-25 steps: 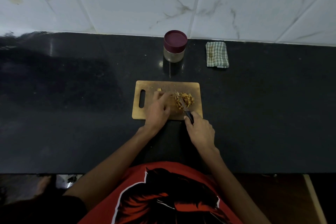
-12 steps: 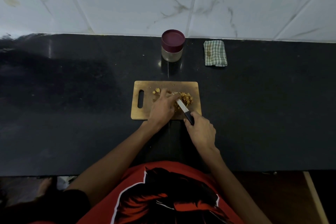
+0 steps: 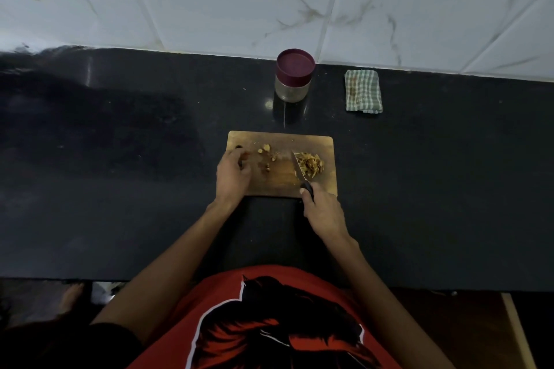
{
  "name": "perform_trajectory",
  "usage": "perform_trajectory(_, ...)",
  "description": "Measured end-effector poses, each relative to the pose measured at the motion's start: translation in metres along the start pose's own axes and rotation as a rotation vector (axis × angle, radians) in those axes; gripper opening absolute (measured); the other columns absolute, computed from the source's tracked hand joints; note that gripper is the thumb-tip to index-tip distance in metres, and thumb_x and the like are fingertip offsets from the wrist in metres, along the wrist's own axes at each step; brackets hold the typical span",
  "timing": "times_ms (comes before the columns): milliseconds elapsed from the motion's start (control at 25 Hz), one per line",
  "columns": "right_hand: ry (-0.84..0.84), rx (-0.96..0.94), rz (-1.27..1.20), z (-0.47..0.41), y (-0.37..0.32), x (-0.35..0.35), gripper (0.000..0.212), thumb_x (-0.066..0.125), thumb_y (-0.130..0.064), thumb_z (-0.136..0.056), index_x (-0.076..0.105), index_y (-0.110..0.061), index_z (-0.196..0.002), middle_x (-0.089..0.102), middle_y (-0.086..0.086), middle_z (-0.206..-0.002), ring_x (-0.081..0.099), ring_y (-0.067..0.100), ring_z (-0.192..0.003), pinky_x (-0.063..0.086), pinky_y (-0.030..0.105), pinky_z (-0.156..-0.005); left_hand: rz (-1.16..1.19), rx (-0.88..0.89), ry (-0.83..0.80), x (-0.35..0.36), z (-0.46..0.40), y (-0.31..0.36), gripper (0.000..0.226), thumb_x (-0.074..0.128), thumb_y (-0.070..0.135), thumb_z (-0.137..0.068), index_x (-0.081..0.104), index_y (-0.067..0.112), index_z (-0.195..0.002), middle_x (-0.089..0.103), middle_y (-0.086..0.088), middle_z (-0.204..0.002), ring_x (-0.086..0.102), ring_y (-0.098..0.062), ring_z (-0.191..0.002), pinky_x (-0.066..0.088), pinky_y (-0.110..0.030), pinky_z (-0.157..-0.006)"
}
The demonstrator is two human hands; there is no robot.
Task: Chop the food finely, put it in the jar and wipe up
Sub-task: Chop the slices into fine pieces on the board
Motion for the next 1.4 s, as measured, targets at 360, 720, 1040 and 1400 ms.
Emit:
perform_trajectory(360, -0.042, 0.057, -0.105, -0.015, 0.002, 0.019, 0.020, 0.042, -0.032, -0.104, 0.052, -0.016, -0.111, 0.063, 0.007, -0.095, 0.065, 0.026, -0.088, 0.055, 0.052, -0.078, -0.123, 0.071, -0.084, 0.019, -0.032, 0.023, 0.029, 0.054, 0.018, -0.094, 0.061, 0.013, -0.122, 0.055, -0.005, -0.121, 0.057, -0.016, -0.102, 0.041, -0.021, -0.083)
perform_trajectory(720, -0.031, 0.053, -0.102, -0.017, 0.005, 0.020, 0.018, 0.043, -0.032, -0.103, 0.051, -0.017, -0.111, 0.062, 0.007, -0.096, 0.064, 0.026, -0.086, 0.056, 0.052, -0.076, -0.227, 0.163, -0.068, 0.026, -0.042, 0.036, 0.012, 0.060, 0.013, -0.089, 0.069, 0.013, -0.098, 0.064, -0.001, -0.104, 0.059, -0.008, -0.084, 0.047, -0.019, -0.073)
perform_trajectory(1040, -0.029, 0.035, -0.111, -0.018, 0.007, 0.021, 0.016, 0.043, -0.028, -0.104, 0.051, -0.015, -0.108, 0.061, 0.006, -0.093, 0.064, 0.025, -0.085, 0.055, 0.048, -0.076, -0.046, 0.117, -0.198, 0.037, -0.022, 0.036, 0.014, 0.063, 0.014, -0.088, 0.071, 0.013, -0.099, 0.070, 0.002, -0.099, 0.064, -0.005, -0.086, 0.052, -0.019, -0.078)
perform_trajectory(1400, -0.016, 0.016, -0.133, -0.020, 0.009, 0.020, 0.014, 0.043, -0.029, -0.103, 0.048, -0.016, -0.103, 0.060, 0.008, -0.092, 0.062, 0.026, -0.082, 0.054, 0.046, -0.071, -0.178, 0.126, -0.108, 0.049, -0.014, 0.036, 0.014, 0.063, 0.013, -0.087, 0.069, 0.015, -0.099, 0.068, 0.002, -0.096, 0.064, -0.010, -0.086, 0.053, -0.024, -0.075)
Point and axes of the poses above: each hand's wrist, its own z-axis away from the middle knuckle, its own x-axis out of the palm, y = z × x, the point moved 9 cm from there along -z, towards the middle knuckle
